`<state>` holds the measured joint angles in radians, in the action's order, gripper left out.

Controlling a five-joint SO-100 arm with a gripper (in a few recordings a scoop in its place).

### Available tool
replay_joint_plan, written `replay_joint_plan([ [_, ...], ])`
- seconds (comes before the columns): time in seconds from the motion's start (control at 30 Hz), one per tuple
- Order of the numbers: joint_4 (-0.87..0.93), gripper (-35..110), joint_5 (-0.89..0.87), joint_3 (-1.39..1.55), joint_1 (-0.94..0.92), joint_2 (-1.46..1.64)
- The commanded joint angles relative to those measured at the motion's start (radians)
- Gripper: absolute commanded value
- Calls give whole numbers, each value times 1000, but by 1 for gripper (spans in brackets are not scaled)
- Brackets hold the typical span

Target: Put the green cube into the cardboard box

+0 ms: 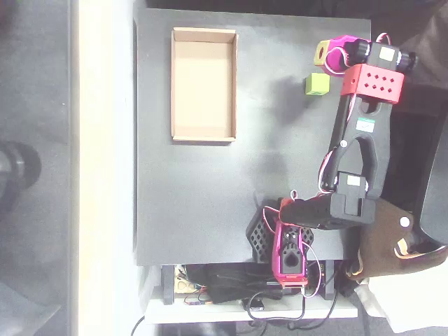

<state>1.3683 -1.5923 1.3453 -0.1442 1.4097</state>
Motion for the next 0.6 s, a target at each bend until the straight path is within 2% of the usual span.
replay_joint_plan([
  [0.0,-5,37,-106,6,21,-21],
  [0.57,-5,37,-106,6,8,-184],
])
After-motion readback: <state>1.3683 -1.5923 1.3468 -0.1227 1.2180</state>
